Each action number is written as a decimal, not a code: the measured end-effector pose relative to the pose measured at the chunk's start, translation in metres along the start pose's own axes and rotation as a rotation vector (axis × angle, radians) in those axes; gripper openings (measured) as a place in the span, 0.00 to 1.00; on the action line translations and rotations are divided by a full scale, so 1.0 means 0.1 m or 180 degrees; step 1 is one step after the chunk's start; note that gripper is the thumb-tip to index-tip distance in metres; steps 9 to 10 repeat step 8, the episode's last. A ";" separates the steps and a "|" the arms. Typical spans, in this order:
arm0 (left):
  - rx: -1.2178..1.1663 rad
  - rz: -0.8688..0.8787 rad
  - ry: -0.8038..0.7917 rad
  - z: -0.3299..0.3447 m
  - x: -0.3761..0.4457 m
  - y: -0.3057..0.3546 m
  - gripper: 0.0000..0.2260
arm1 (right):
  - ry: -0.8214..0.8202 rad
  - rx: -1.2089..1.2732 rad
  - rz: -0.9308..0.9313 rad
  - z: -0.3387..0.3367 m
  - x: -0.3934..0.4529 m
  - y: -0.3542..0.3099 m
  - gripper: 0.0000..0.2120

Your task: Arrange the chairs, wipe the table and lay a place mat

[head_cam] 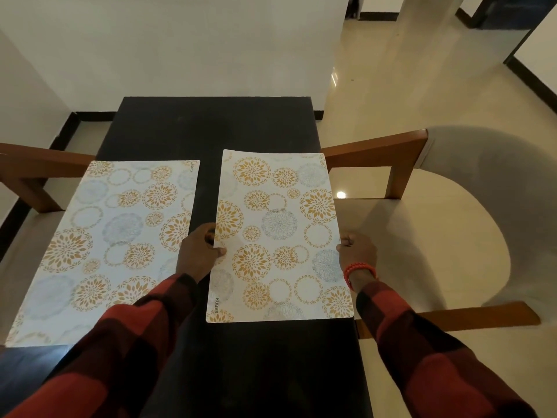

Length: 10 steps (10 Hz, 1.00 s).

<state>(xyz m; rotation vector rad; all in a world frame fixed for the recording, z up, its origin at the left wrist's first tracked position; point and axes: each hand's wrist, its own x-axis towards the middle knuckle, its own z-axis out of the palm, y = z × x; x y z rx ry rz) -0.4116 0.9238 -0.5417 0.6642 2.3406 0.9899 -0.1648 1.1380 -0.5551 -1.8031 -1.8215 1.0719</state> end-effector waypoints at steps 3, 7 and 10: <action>0.0259 0.0059 -0.0039 -0.02 0.09 -0.19 0.22 | 0.0002 -0.0093 -0.0075 0.03 -0.01 -0.03 0.11; 0.0354 -0.0029 0.0045 -0.02 -0.04 -0.07 0.16 | 0.0093 0.0045 -0.0192 -0.06 -0.10 0.03 0.10; 0.0279 -0.0188 0.0381 -0.09 -0.19 -0.10 0.19 | 0.0245 -0.0145 -0.0223 -0.10 -0.17 0.11 0.12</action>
